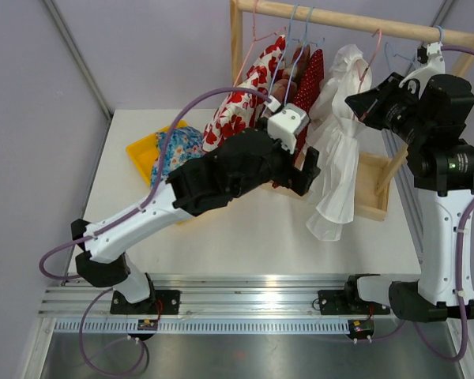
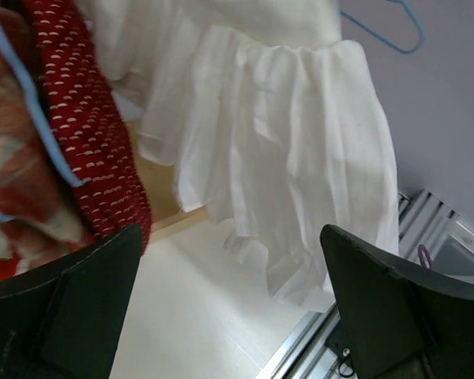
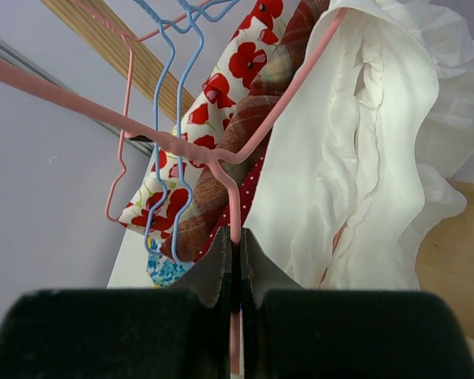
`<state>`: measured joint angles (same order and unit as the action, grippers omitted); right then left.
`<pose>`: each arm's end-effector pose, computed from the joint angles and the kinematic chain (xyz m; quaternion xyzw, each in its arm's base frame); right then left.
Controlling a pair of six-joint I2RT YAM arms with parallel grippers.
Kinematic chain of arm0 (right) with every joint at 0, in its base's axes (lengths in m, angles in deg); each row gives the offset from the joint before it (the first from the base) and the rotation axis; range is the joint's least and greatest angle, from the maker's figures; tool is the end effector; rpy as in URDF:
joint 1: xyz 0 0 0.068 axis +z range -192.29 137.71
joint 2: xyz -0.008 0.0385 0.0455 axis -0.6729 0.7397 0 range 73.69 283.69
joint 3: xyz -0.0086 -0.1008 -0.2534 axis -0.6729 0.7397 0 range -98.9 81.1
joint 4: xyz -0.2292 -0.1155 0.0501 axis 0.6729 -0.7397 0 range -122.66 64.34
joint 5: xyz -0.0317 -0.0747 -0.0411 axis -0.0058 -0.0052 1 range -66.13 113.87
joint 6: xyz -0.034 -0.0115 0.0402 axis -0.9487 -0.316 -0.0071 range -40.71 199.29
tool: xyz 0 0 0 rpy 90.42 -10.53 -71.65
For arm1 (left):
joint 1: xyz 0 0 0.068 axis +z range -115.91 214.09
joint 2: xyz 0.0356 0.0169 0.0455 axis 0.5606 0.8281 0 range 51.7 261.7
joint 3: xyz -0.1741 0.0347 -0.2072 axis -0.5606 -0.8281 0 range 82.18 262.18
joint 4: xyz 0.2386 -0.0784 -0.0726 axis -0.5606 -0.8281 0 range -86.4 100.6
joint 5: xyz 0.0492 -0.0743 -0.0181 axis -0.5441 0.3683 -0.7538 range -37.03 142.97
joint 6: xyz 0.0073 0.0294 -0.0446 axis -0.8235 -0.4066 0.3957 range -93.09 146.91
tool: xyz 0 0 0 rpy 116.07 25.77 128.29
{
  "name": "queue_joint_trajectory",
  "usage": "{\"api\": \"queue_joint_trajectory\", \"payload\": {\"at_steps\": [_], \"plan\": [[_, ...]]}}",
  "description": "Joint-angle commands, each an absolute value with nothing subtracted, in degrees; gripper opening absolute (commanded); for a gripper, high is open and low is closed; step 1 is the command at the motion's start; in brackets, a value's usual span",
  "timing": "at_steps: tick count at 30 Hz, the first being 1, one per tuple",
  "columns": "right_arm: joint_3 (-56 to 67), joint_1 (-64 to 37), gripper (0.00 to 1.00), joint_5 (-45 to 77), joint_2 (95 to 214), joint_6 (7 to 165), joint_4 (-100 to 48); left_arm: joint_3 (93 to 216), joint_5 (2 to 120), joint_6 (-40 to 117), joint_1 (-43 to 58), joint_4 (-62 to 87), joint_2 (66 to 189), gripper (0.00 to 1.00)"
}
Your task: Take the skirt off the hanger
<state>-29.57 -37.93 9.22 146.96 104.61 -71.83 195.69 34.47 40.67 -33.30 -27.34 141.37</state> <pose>0.2082 0.0248 0.5464 0.0554 0.7555 0.2589 0.5993 0.1345 -0.2937 0.5051 0.2629 0.7392 -0.2986 0.5434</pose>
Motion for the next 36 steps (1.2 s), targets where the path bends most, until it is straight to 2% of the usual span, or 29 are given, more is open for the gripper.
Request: {"api": "queue_joint_trajectory", "payload": {"at_steps": [1, 7, 13, 17, 18, 19, 20, 21, 27, 36], "plan": [[-28.33, -37.64, 0.0, 7.79, 143.83, 105.39, -68.11, 195.04, 42.57, 41.5, -34.2, -17.55, 144.42, 0.99], [-27.72, -37.64, 0.0, 7.79, 140.49, 105.57, -69.87, 191.43, 49.35, 45.01, -34.64, -5.95, 147.93, 0.99], [-25.25, -37.64, 0.0, 7.79, 138.64, 106.1, -69.61, 191.34, 52.62, 47.04, -35.42, -1.54, 149.08, 0.98], [-23.58, -37.64, 0.0, 7.17, 137.59, 107.06, -68.55, 188.27, 54.81, 46.95, -35.6, 2.59, 147.94, 0.68], [-22.97, -37.64, 0.0, 7.17, 137.32, 107.5, -67.77, 188.0, 55.34, 47.04, -35.52, 3.29, 147.94, 0.49], [-22.79, -37.64, 0.0, 7.17, 136.97, 107.77, -67.67, 187.83, 55.69, 47.04, -35.6, 4.17, 147.85, 0.4], [-22.7, -37.64, 0.0, 7.17, 136.88, 107.77, -67.5, 187.83, 55.87, 47.21, -35.52, 4.7, 148.03, 0.26], [-22.61, -37.64, 0.0, 7.26, 136.88, 107.86, -67.41, 187.39, 56.13, 47.3, -35.6, 5.14, 148.12, 0.0], [-23.57, -37.64, 0.0, 9.8, 137.4, 105.84, -67.76, 186.25, 54.82, 47.31, -36.92, 1.03, 146.72, 0.0], [-28.14, -37.64, 0.0, 16.57, 142.41, 103.02, -67.59, 166.75, 38.93, 46.77, -49.92, -1.97, 132.48, 0.0]]}}
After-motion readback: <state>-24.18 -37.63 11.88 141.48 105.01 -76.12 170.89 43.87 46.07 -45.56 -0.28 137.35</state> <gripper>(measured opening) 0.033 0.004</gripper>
